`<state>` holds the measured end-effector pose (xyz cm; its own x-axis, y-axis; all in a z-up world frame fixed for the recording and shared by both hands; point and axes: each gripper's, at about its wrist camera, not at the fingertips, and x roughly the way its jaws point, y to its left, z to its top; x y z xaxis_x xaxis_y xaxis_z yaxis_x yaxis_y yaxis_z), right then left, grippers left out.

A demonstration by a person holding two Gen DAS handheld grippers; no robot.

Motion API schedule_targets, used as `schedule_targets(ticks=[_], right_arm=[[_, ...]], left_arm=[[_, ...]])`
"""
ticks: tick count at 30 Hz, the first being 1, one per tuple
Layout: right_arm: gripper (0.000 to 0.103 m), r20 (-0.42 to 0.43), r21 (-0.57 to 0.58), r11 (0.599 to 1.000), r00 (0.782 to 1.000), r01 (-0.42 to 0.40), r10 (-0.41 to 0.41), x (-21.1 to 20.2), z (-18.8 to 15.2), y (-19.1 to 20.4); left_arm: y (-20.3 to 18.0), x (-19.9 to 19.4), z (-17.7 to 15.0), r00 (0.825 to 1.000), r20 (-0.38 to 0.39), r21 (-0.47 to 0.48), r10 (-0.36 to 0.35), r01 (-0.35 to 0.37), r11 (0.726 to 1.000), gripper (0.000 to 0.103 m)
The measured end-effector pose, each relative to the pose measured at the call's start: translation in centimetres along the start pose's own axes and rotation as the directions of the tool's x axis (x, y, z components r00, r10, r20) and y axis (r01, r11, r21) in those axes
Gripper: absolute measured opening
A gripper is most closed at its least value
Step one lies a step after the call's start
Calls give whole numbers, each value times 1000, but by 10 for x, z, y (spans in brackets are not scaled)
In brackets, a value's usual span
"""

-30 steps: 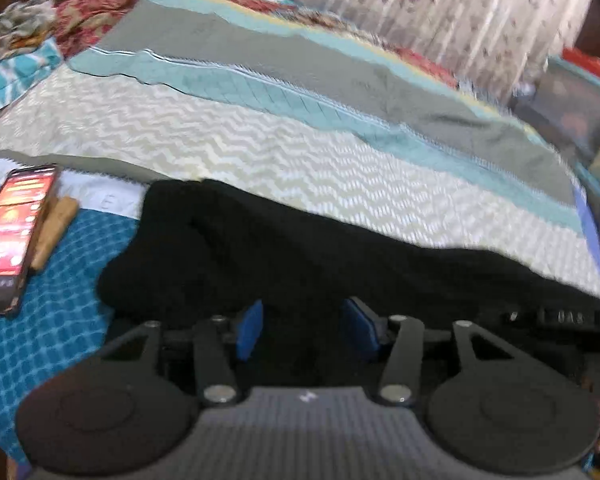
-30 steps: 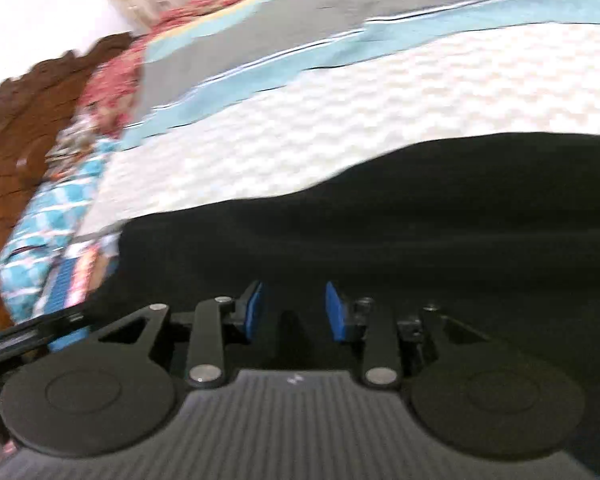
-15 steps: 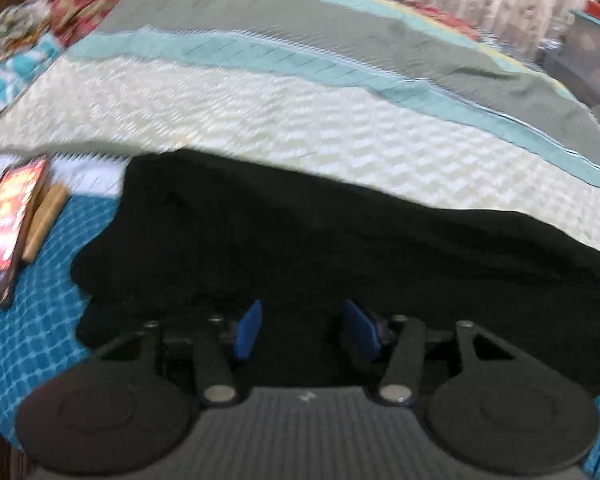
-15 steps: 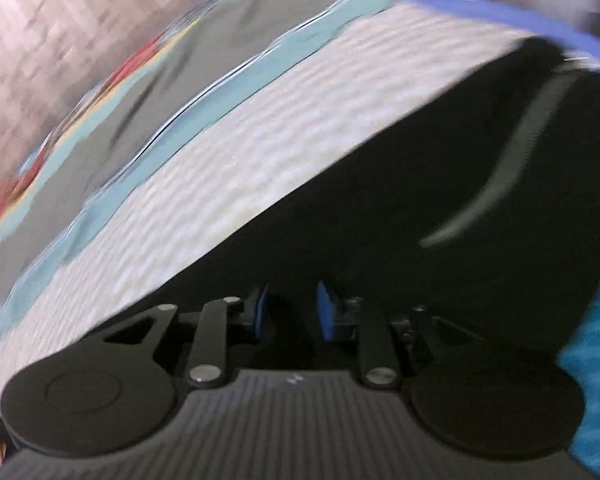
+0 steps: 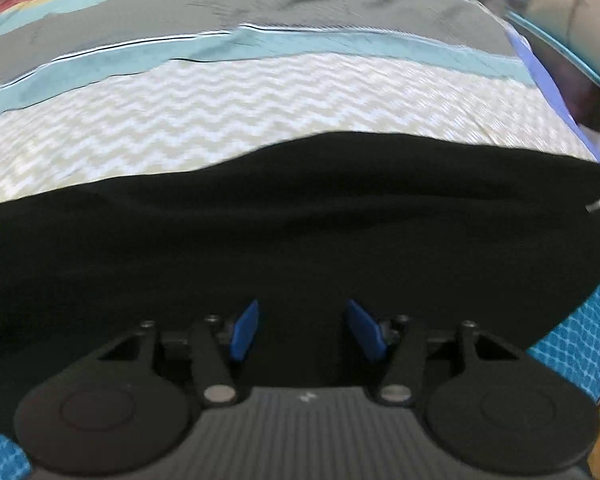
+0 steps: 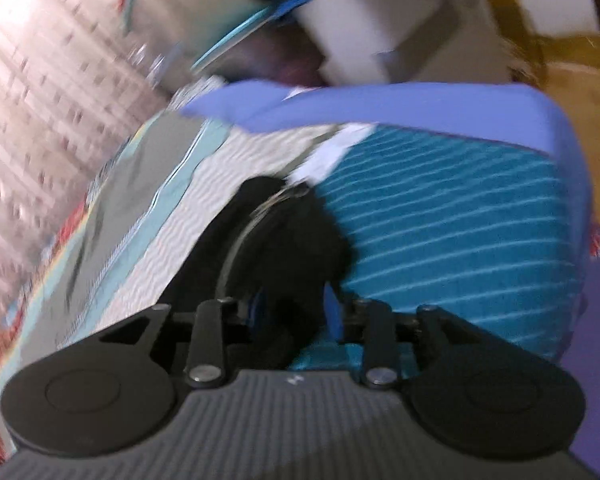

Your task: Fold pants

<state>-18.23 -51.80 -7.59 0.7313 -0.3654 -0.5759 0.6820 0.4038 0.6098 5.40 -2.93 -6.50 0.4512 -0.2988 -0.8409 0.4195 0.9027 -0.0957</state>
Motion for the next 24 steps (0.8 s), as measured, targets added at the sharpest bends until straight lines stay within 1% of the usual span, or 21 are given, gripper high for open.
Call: schedule_targets(ticks=[1,3,4,5,8,10,12,13,14,15,16,17,18,19,20,21,22,23,24], right_arm=[[45,11,26,1000,1000,-16,16,-3,2,-9],[49,18,97,992,997,-75,74,-5,5,-24],[55,22,130,986,994,-107,105,-6,4,-25],[58,25,145,981,992,-130,128,-2,7,-26],[57,6,164,969,983,-184,186,9,11,-23],[57,-5,149,972,983,-179,182,27,15,-13],[56,6,112,980,986,-164,165,42,26,-3],[52,7,96,984,989,-150,150,48,32,0],[40,3,80,988,991,-131,131,55,36,5],[34,-15,70,991,994,-111,113,59,40,7],[29,-28,67,993,995,-95,97,61,43,12],[26,-21,51,993,994,-107,108,58,45,19],[25,-6,8,992,992,-129,129,52,44,28],[25,9,-67,986,988,-154,155,40,41,44],[25,13,-142,975,984,-173,176,30,37,58],[25,7,-234,953,980,-192,200,19,28,75],[25,-12,-345,915,976,-210,220,9,16,94],[25,-36,-454,864,973,-220,228,1,0,111],[26,-64,-571,790,972,-222,227,-6,-20,127]], left_arm=[[-5,2,1,1000,-7,8,-4,4,1000,53],[-16,9,5,1000,-20,29,-9,9,1000,54],[-21,11,7,1000,-23,36,-9,10,999,55],[-25,12,9,1000,-25,43,-11,12,999,57],[-30,14,12,999,-30,44,-11,12,999,60],[-31,18,14,999,-39,43,-5,6,999,61],[-31,19,13,999,-42,44,-2,4,999,61],[-31,19,13,999,-41,45,-2,4,999,61],[-30,17,13,999,-41,45,-2,4,999,61],[-29,16,13,999,-41,43,-3,4,999,60],[-28,15,13,999,-39,39,-4,5,999,59],[-26,14,13,999,-37,36,-5,7,999,58],[-24,12,12,999,-35,30,-9,10,1000,58],[-20,11,12,999,-34,21,-13,14,1000,58],[-18,10,12,999,-34,8,-18,18,1000,58],[-14,8,12,999,-35,-6,-25,25,1000,58],[-11,7,12,999,-34,-19,-32,32,999,58],[-7,4,11,999,-30,-32,-39,38,999,58],[-4,2,11,999,-23,-41,-43,42,998,58]])
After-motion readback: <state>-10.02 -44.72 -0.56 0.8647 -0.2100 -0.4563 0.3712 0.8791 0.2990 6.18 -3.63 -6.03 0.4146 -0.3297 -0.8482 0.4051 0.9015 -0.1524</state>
